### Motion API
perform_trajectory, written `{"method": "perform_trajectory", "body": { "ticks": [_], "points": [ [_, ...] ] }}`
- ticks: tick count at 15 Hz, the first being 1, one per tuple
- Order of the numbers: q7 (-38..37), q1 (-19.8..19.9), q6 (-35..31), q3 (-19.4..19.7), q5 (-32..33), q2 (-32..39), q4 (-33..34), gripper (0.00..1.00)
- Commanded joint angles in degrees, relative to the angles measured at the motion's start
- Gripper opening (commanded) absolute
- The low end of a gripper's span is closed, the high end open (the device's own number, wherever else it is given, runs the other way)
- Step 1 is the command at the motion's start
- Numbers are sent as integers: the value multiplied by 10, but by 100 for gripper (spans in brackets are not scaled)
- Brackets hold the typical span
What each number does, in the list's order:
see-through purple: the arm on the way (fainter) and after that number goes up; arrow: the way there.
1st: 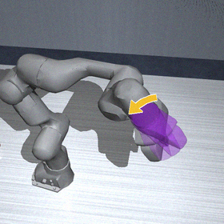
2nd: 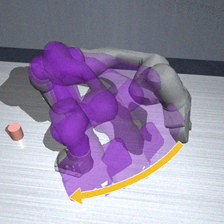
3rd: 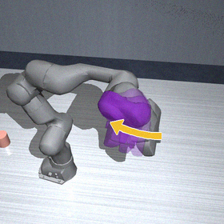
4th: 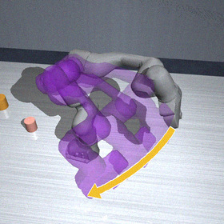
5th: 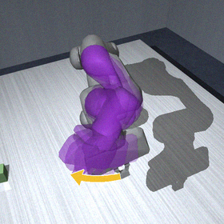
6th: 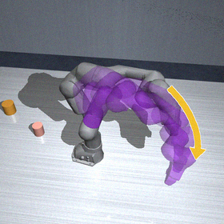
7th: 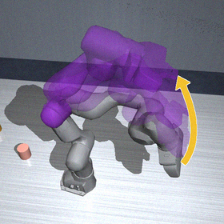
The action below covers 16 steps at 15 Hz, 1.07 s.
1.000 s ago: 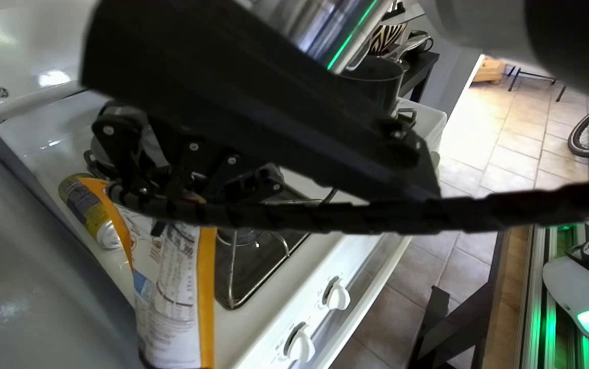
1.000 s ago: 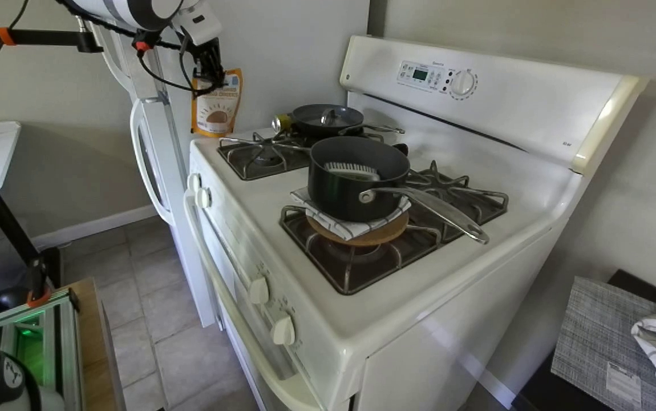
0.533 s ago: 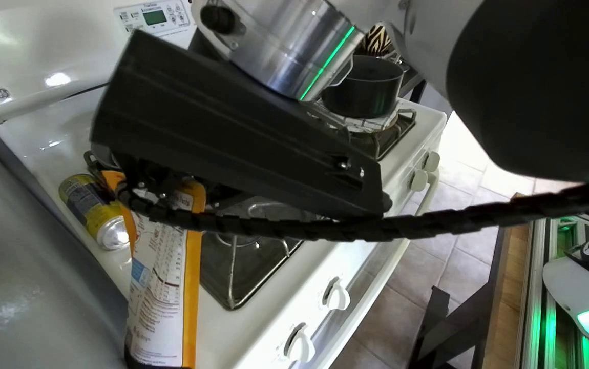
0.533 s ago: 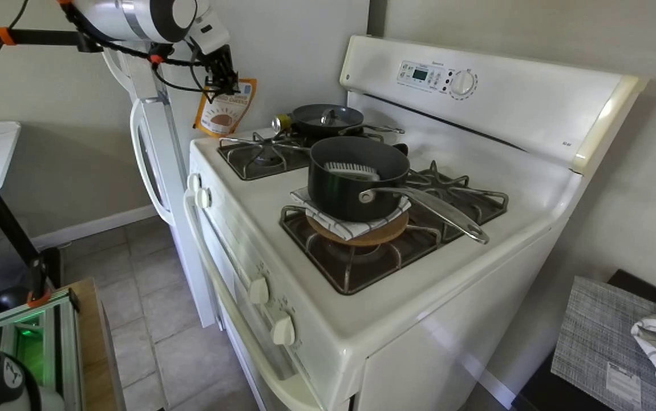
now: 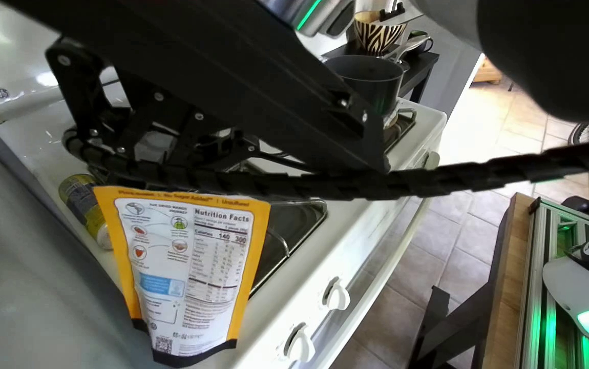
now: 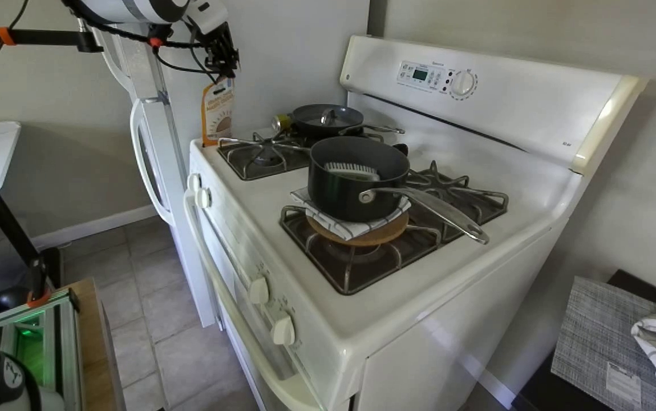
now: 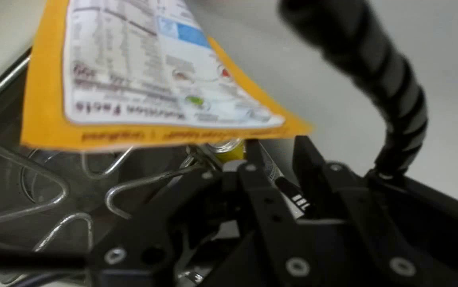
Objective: Move the pack to the left
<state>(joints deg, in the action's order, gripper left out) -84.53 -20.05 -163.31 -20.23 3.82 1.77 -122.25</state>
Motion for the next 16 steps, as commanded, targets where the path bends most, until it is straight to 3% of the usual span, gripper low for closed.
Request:
{"method": "perform_trajectory", "body": {
  "ticks": [1,6,10,14,15,16],
  "points": [
    [18,-4,8,-10,-49,-12,11,50],
    [39,-3,10,-6,-115,-41,22,50],
    [-29,32,8,18,-57,-101,-4,50],
    [-66,92,32,43,-19,-149,-9,50],
    [-19,73,20,39,-41,-117,13,25],
    [-22,85,28,44,-37,-127,12,25]
  ]
}}
